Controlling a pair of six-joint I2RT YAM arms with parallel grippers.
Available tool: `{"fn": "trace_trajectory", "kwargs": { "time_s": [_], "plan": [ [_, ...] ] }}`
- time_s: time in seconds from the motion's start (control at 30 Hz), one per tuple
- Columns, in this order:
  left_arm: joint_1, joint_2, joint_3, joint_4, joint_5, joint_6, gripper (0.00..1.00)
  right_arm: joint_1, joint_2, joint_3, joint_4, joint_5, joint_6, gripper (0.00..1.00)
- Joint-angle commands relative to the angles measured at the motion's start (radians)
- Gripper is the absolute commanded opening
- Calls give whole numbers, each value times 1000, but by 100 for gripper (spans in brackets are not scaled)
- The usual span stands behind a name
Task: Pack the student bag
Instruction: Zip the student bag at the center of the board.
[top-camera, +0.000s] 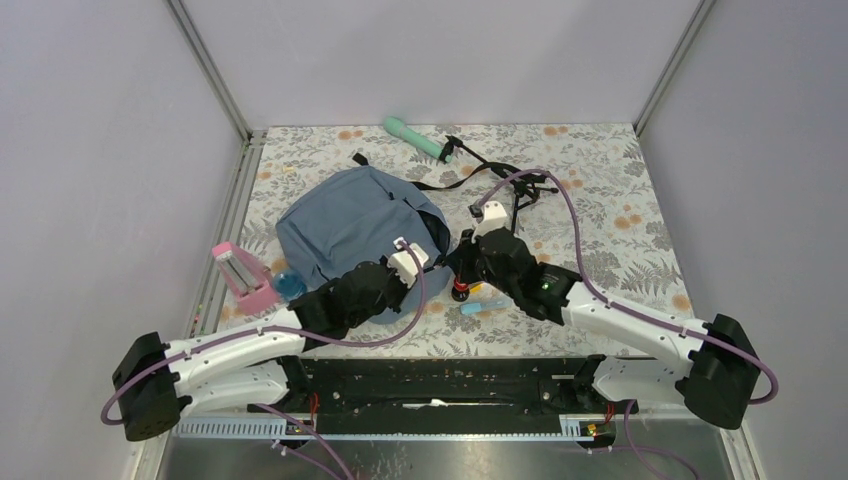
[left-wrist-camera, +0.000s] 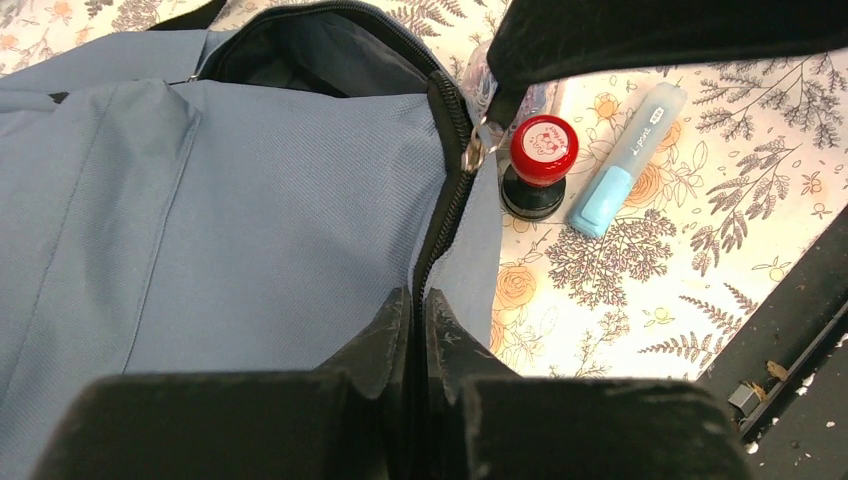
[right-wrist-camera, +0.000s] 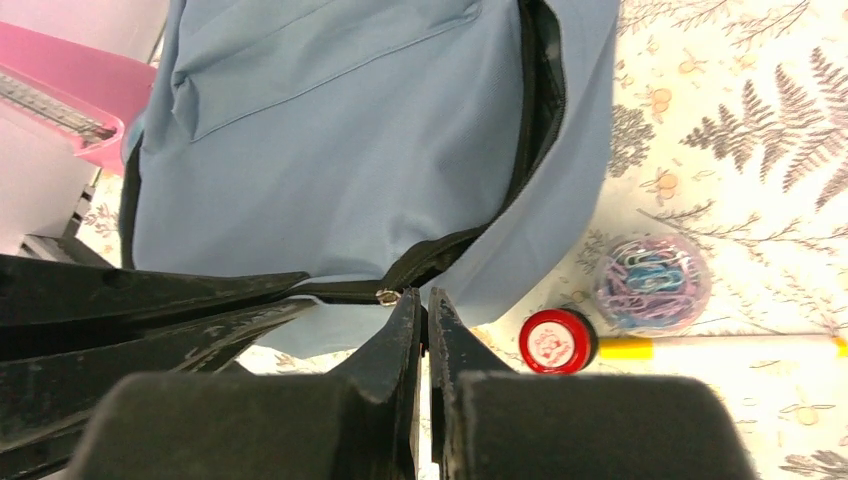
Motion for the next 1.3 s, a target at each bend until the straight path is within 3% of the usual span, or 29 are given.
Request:
{"fn": "trace_trajectory", "kwargs": {
  "time_s": [0.0,0.57,1.03,1.27],
  "plan": [
    [2,-68,-30,-33,-93,-18,0,-59,-60,98,-64,79,-103,0],
    [0,-198,-34,-174,-169,-178,0,-150,-24,160,-98,49,-167,0],
    [2,-348,-33,-286,-231,-318,0,-181,132,219,-40,-5,-154,0],
    [2,-410,14,-426,-294,-372,0,-195,208,244,-40,-22,-156,0]
  ]
}}
